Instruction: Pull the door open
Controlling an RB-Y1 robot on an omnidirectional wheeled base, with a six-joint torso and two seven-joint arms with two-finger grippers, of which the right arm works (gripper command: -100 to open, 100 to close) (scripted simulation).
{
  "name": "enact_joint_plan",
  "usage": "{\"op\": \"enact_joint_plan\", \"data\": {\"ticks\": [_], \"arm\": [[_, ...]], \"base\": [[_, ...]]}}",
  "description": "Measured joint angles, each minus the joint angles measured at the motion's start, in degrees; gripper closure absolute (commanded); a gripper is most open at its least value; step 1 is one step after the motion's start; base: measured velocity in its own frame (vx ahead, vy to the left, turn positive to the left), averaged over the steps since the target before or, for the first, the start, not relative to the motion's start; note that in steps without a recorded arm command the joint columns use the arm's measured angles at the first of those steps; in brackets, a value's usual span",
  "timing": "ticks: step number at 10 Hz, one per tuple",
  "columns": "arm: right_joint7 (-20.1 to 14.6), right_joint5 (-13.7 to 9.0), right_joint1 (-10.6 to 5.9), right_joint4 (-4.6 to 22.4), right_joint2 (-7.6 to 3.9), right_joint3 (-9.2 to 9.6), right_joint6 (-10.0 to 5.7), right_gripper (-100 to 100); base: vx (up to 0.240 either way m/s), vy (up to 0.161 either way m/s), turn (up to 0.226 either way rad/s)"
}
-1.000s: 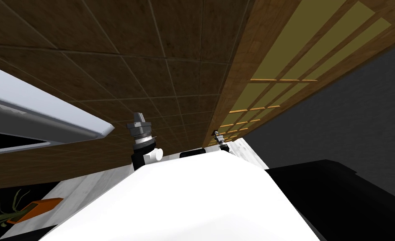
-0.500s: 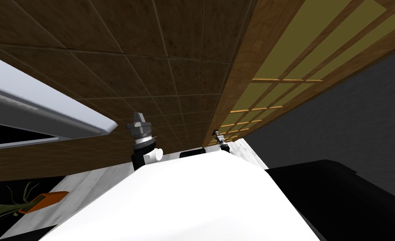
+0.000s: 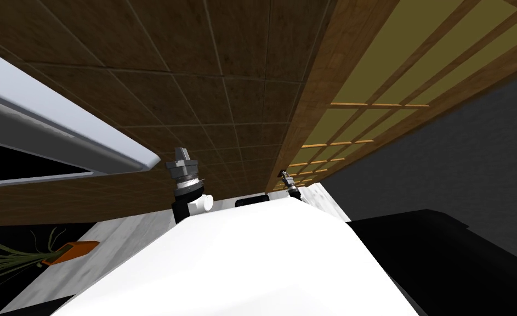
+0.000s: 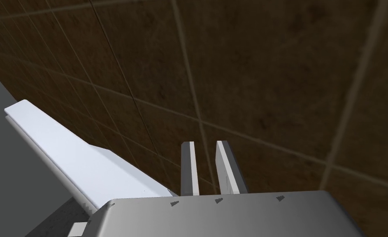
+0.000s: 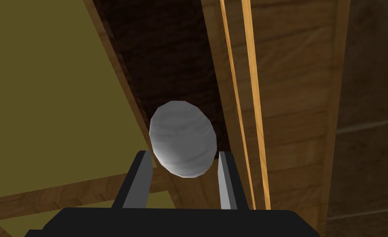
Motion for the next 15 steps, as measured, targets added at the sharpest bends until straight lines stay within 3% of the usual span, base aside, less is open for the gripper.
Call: {"op": "enact_joint_plan", "data": {"ticks": [7, 9, 15], "arm": [[-9.5, -3.3, -0.67, 0.6, -0.48, 0.80, 0.08, 100], [-12.1, -4.0, 0.16, -1.1, -0.45, 1.14, 1.00, 100], [-21.0, -7.5, -0.94, 0.6, -1.06, 1.96, 0.74, 100]], "base": [[-0.031, -0.013, 0.055], [-0.041, -0.016, 0.083], [-0.039, -0.016, 0.063]]}}
